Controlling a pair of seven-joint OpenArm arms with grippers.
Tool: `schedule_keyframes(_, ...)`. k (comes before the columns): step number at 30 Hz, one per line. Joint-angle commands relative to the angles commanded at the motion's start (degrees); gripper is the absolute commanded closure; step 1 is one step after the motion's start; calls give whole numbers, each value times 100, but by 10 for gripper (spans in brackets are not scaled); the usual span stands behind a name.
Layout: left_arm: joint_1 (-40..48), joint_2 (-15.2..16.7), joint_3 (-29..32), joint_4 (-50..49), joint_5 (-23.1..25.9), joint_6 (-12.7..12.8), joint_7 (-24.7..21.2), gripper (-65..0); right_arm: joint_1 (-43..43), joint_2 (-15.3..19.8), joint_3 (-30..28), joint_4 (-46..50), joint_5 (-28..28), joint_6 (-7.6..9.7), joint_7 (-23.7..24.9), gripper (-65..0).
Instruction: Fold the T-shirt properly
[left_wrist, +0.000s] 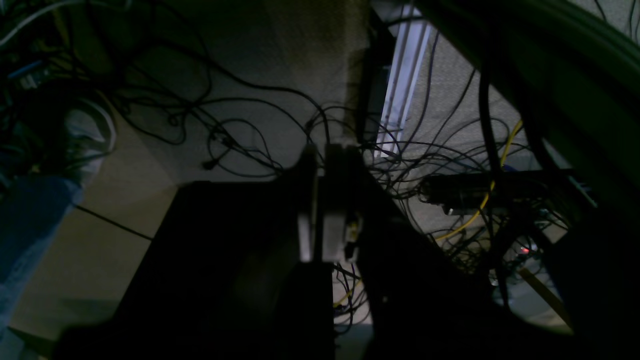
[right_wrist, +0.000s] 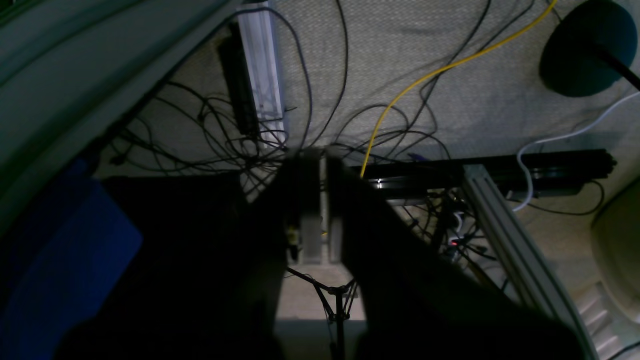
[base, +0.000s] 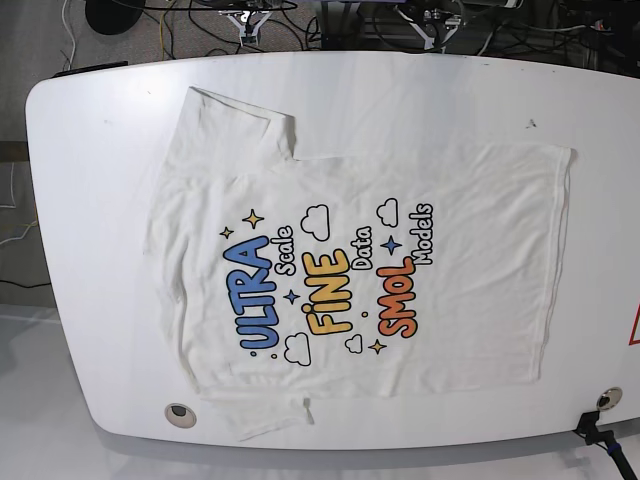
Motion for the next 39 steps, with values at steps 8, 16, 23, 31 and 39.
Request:
schedule_keyframes(8,6,-51,5,4,17,5,-98,-26,-13,8,14,26,-24,-31,-1,-55)
schedule_keyframes(16,542,-158,25,787,-2,9,-302,-22,-318,38,7,225,-54,-29,435,-55)
schedule_keyframes(23,1557,-372,35,1852,-42,13,-632,-21,-963,194,33,828,-30,-9,818,-54)
schedule_keyframes(31,2507,-616,39,2874,-141,-108,-864,-8,-1396,333,25,1328,-38,23,1013,-56)
schedule_keyframes(39,3379,-850,34,4190,-165,-156,-908,-14,-2324,566,31,2525,-66,-2,1015,-44)
